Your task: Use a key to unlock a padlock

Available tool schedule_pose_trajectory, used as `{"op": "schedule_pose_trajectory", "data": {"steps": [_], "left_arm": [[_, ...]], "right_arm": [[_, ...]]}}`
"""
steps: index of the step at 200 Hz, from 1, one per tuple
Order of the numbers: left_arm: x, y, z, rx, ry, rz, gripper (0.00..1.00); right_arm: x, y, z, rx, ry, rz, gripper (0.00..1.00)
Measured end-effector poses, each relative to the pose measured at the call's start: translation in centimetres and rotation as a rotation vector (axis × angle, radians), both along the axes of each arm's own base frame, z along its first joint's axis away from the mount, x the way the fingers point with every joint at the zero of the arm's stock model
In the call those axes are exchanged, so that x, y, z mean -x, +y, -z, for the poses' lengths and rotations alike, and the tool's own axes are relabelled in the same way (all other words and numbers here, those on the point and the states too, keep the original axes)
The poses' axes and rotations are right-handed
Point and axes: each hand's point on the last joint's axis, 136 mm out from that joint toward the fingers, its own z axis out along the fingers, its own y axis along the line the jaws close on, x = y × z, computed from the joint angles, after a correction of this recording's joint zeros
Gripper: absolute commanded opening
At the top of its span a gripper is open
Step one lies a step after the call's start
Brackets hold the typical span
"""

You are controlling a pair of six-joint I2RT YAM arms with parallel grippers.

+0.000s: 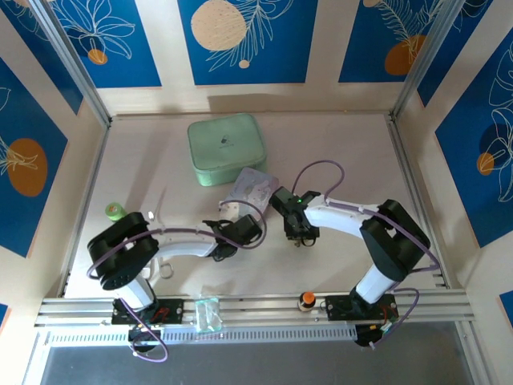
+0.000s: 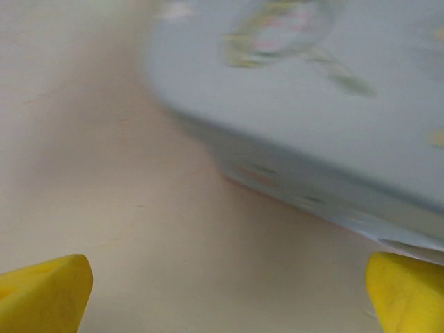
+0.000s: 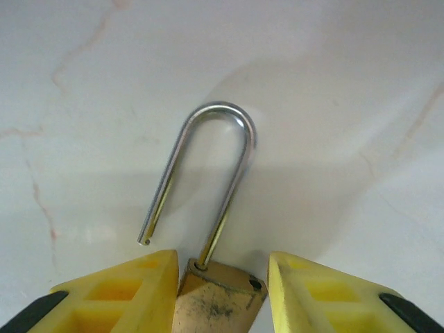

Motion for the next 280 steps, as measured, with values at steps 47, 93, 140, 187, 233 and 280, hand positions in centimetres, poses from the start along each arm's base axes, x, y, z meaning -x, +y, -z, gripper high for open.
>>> {"op": "schedule_pose_trajectory", "data": {"steps": [47, 93, 140, 187, 233, 280], "left_arm": [[-1.8, 4.2, 0.2, 0.026, 0.004, -0.118, 1.00], [-1.6, 4.9, -1.0, 0.104, -0.028, -0.115, 1.00], [-1.7, 6.3, -8.7, 0.151, -0.228, -0.005, 0.99], [-4.5, 14.8, -12.1, -0.101, -0.429, -0.081, 0.99], [-6.3, 22.7, -10.2, -0.217, -0.424, -0.235, 0.99], [-8.6, 23.7, -4.6, -0.185, -0.362, -0.194, 0.99]], "right_arm": [[1.5, -2.0, 0.1, 0.043, 0.049, 0.022, 0.39], [2.0, -2.4, -0.7, 0.008, 0.035, 0.011, 0.62], [-0.6, -0.3, -6.4, -0.198, -0.178, -0.037, 0.86], [-7.6, -7.6, -11.7, -0.322, -0.491, 0.188, 0.98], [-10.8, -15.8, -9.5, -0.221, -0.624, 0.327, 1.00], [-12.2, -16.5, -4.1, -0.127, -0.726, 0.206, 1.00]]}}
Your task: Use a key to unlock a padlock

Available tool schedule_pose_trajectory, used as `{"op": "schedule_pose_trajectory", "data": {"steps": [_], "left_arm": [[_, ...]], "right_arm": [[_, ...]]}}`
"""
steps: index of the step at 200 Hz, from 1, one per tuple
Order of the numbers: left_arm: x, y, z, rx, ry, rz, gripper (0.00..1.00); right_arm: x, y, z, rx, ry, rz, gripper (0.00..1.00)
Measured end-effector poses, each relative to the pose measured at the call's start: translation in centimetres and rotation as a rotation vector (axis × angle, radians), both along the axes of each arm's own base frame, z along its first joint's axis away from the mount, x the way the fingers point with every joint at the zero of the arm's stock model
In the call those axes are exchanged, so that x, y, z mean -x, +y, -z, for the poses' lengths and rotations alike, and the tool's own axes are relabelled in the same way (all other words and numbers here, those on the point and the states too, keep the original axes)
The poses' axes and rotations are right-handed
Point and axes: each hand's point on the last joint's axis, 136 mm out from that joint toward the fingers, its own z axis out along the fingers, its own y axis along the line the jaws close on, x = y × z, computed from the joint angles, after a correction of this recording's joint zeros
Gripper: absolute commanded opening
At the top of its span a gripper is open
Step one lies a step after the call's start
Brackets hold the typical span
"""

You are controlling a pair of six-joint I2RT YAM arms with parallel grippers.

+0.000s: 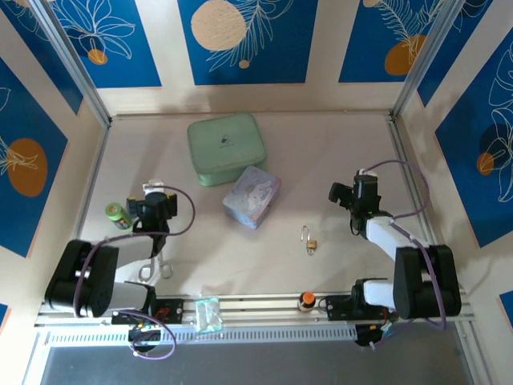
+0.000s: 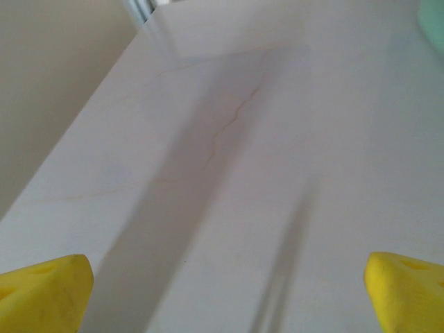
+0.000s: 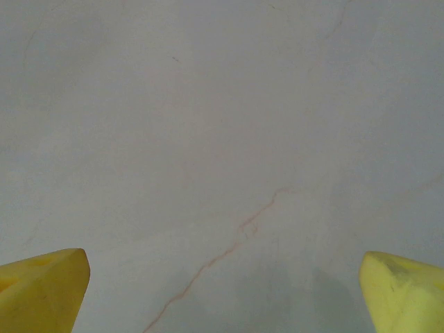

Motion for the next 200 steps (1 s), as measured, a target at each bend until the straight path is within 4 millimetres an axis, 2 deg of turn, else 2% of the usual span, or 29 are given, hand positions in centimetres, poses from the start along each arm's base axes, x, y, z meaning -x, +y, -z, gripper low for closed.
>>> {"op": "schedule_pose_trajectory", "data": {"steps": [13, 30, 56, 70, 85, 125, 200], "left_arm": [[-1.1, 0.3, 0.0, 0.033, -0.034, 0.015, 0.99], [-1.7, 0.4, 0.3, 0.064, -0.040, 0.039, 0.99], [-2.9, -0.9, -0.8, 0.103, -0.123, 0.119, 0.99], [-3.1, -1.4, -0.1, 0.115, -0.120, 0.147, 0.99], [-3.1, -1.7, 0.1, 0.124, -0.116, 0.167, 0.99], [-3.9, -2.3, -0.5, 0.130, -0.125, 0.200, 0.99], [-3.9, -2.5, -0.5, 0.123, -0.121, 0.212, 0.99]], "right_arm": [[-0.6, 0.2, 0.3, 0.026, -0.032, -0.027, 1.00], [-2.2, 0.6, -0.7, 0.044, -0.115, -0.061, 1.00], [-3.6, 1.6, -1.7, 0.056, -0.199, -0.129, 0.98], [-4.3, 2.1, -1.8, 0.059, -0.233, -0.156, 1.00], [-4.3, 2.4, -1.4, 0.048, -0.226, -0.180, 0.99], [-4.6, 2.5, -2.0, 0.041, -0.255, -0.198, 0.99], [-4.6, 2.6, -2.0, 0.027, -0.256, -0.212, 0.99]]}}
